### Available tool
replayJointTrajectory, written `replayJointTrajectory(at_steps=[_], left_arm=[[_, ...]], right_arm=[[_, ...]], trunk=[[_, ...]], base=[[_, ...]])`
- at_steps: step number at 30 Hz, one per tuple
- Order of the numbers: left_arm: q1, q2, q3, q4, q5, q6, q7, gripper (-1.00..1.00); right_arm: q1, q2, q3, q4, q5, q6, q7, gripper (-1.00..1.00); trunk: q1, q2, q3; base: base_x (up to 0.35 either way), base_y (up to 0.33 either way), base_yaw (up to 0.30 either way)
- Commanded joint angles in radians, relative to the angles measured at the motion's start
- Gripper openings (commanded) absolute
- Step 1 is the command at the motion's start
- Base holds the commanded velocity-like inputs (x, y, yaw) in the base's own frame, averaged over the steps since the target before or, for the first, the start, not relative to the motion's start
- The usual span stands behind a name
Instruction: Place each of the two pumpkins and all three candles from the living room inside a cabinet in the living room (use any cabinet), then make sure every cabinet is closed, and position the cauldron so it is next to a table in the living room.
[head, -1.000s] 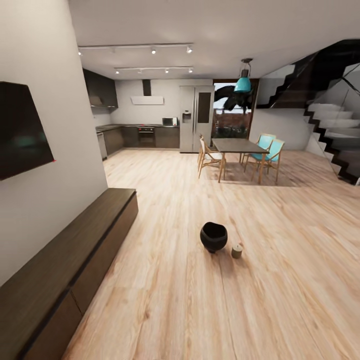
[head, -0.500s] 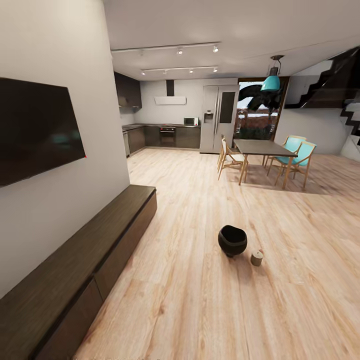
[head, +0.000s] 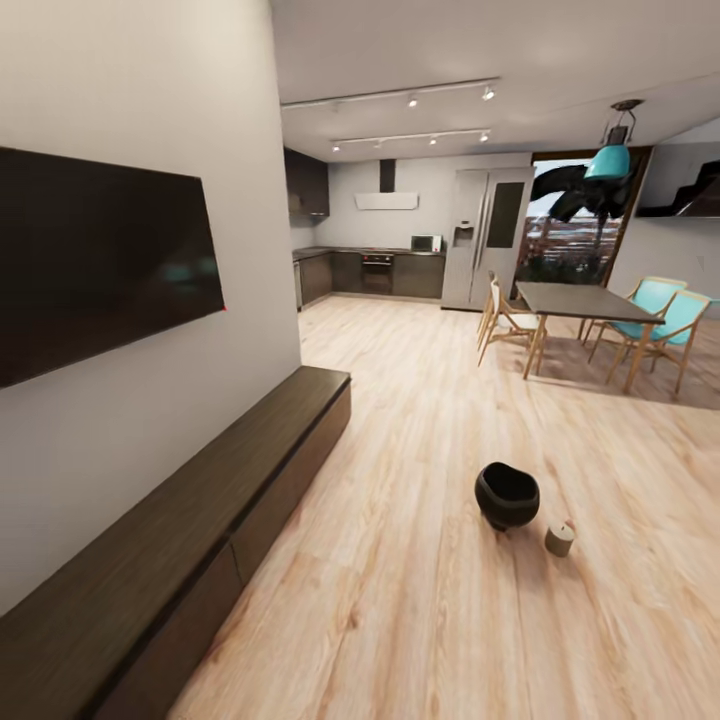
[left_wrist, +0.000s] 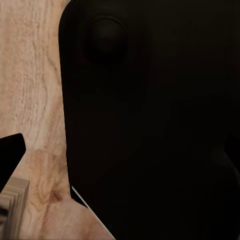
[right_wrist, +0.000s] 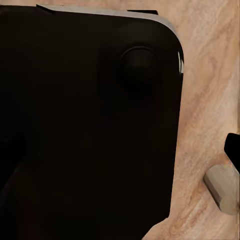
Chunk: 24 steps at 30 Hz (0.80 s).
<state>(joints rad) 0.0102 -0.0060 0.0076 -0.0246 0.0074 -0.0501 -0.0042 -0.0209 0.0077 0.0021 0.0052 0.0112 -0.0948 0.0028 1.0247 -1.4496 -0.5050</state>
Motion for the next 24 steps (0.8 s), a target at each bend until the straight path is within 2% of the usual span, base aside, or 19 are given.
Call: replayJointTrajectory(at_steps=[1,10,13,24], left_arm=[[0.000,0.000,0.000,-0.002,0.001,-0.002,0.000,1.00],[0.000,0.000,-0.004,-0.002,0.000,-0.002,0.000,1.00],[0.000,0.000,-0.003,-0.002,0.000,-0.002,0.000,1.00],[0.000,0.000,-0.002,-0.002,0.000,-0.002,0.000,1.00]], right_arm=[[-0.001,0.000,0.000,0.001,0.001,-0.003,0.000,1.00],[-0.001,0.000,0.000,0.002,0.001,-0.003,0.000,1.00],[-0.001,0.013,0.001,0.000,0.001,-0.003,0.000,1.00],[-0.001,0.021,0.003,-0.002,0.001,-0.003,0.000,1.00]], trunk=[[0.000,0.000,-0.001],[0.000,0.000,-0.001],[0.000,0.000,-0.001],[0.000,0.000,-0.001]], base=[[0.222,-0.071,0.277],[0.160,-0.112,0.277],[0.109,-0.151,0.277],[0.012,-0.035,0.277]])
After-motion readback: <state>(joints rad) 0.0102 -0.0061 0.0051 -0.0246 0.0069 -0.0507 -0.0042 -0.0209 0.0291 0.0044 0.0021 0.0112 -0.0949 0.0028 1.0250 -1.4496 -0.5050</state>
